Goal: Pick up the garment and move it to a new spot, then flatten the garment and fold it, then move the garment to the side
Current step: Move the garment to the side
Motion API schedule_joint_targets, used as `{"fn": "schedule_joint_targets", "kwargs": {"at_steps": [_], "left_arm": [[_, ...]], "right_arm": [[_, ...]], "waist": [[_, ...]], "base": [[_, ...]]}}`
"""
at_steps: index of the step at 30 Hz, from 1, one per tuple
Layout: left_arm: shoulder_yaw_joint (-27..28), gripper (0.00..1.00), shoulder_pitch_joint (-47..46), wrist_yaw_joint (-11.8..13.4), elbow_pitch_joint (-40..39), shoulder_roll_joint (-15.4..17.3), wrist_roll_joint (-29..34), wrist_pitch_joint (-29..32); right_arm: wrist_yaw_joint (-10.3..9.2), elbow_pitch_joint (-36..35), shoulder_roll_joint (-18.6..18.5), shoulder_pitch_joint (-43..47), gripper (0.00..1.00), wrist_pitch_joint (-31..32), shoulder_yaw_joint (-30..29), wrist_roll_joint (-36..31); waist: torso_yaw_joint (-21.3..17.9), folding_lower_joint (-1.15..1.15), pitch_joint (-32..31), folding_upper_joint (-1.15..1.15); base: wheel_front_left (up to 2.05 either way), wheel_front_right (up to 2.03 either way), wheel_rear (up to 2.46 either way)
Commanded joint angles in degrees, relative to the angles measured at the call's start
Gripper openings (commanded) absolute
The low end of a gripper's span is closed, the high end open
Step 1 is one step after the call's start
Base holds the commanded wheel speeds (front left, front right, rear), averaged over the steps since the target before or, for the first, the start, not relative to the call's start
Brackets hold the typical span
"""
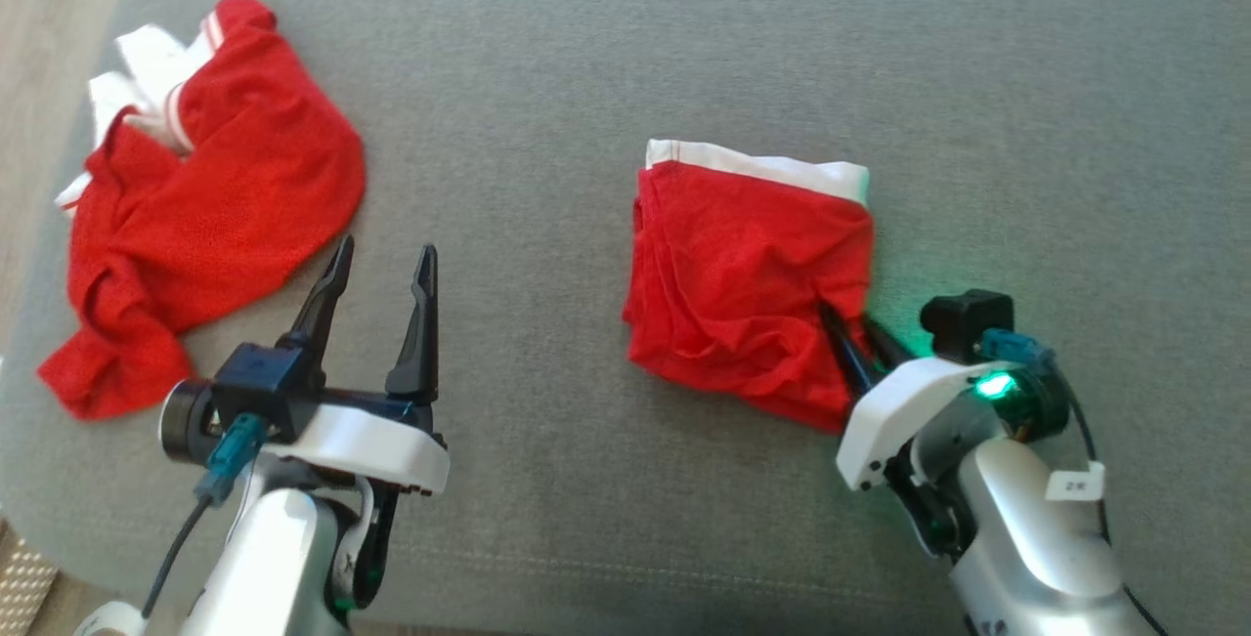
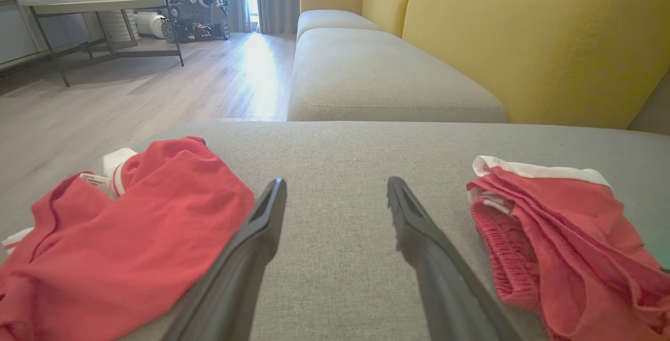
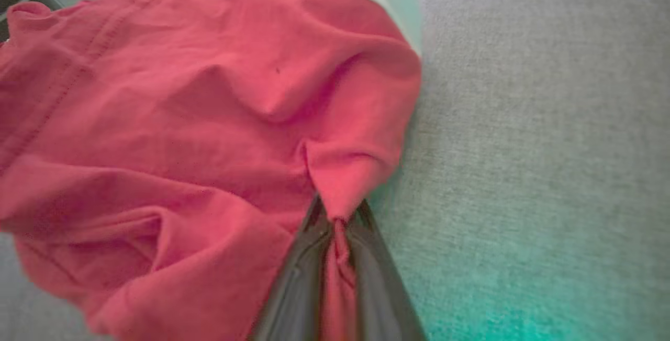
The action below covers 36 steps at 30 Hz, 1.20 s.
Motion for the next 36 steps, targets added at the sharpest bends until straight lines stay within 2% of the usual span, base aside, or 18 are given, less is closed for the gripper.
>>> {"fn": "schedule_joint_targets", "kwargs": {"at_steps": [1,5,8,14,19,29,32,36], "left_arm": [[2.38,1.00,-2.21,-0.24,-1.65,0.96,0.35,-0.51],[2.66,1.00,-2.00,-0.05,-2.05,1.24,0.50,-0.62],[2.78,1.00,-1.64,0.02,-2.14,1.54,0.57,-0.66],[2.69,1.00,-2.29,-0.11,-3.27,2.13,0.85,-0.69],[2.42,1.00,-4.50,-0.35,-4.58,2.99,1.50,-0.24],[1.77,1.00,-10.67,-1.28,-7.17,5.08,3.27,0.84],[1.73,1.00,-11.86,-1.52,-7.39,5.57,3.45,0.94],[1.61,1.00,-12.54,-1.59,-7.50,5.89,3.59,1.01]], "right_arm": [[-0.04,-0.73,0.12,0.10,0.00,0.65,1.94,-0.34],[-0.04,-3.60,-1.13,-0.75,0.00,1.13,2.32,-2.15],[-0.04,-6.27,-3.76,-1.42,0.00,2.03,2.96,-3.00],[-0.04,-10.83,-12.53,-4.45,0.00,5.19,3.06,-3.99],[-0.04,-12.85,-20.23,-9.76,0.00,7.52,1.96,-3.32],[-0.04,-12.49,-33.89,-18.42,0.00,9.01,-0.59,1.11],[-0.04,-12.43,-35.60,-19.53,0.00,9.13,-1.96,2.10],[-0.04,-12.59,-36.11,-19.85,0.00,9.26,-3.39,2.44]], "waist": [[-1.00,0.00,-0.21,0.00],[-3.89,0.00,-0.31,0.00],[-6.79,0.00,-0.57,0.00],[-13.01,0.00,0.90,0.00],[-17.16,0.00,4.51,0.00],[-19.94,0.00,13.45,0.00],[-20.41,0.00,15.14,0.00],[-20.83,0.00,16.22,0.00]], "base": [[0.00,0.00,0.00],[0.00,0.00,0.00],[0.00,0.00,0.00],[0.00,0.00,0.00],[0.00,0.00,0.00],[0.00,0.00,0.00],[0.00,0.00,0.00],[0.00,0.00,0.00]]}}
